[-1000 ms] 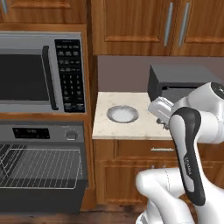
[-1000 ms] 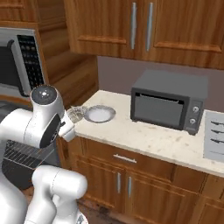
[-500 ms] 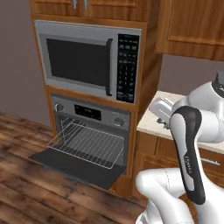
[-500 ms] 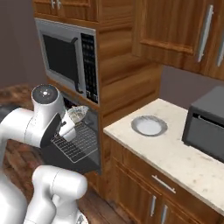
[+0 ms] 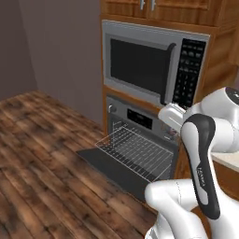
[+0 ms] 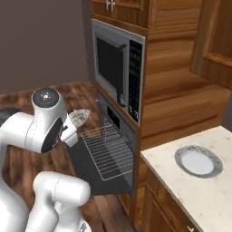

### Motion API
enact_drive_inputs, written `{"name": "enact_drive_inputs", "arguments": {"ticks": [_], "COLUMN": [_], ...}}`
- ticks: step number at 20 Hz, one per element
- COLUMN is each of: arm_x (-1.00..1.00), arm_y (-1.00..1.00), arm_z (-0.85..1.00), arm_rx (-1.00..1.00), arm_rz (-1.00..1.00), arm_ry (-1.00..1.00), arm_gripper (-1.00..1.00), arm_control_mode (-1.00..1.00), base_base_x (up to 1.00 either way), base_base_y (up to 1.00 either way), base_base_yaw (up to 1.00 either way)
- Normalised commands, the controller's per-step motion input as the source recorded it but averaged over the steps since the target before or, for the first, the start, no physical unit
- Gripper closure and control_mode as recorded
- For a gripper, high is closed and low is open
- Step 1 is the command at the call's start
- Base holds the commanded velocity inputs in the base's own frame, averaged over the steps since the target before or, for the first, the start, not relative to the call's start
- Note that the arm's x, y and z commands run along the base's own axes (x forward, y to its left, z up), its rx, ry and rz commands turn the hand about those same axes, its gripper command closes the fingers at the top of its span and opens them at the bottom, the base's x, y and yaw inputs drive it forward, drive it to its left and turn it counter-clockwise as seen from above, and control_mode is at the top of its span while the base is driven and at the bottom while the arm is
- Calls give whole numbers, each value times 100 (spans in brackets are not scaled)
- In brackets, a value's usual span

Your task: Place the fish on the rack of the oven, and slide the rack back inside. Close the oven door.

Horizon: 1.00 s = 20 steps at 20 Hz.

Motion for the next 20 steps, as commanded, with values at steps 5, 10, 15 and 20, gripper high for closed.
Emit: {"name": "enact_drive_inputs", "arguments": {"ticks": [5,10,15,20], "arm_x": [0,0,0,-21], "arm_y": [0,0,0,7], "arm_z": [0,0,0,-43], "arm_rx": [0,0,0,-3], "arm_rz": [0,0,0,10], "arm_ry": [0,0,0,-2], "arm_gripper": [100,100,100,100], "arm_control_mode": [100,100,100,-100], "base_base_x": [81,50,0,0], "base_base_y": [-6,-22,-10,0], "base_base_yaw": [42,40,31,0]}}
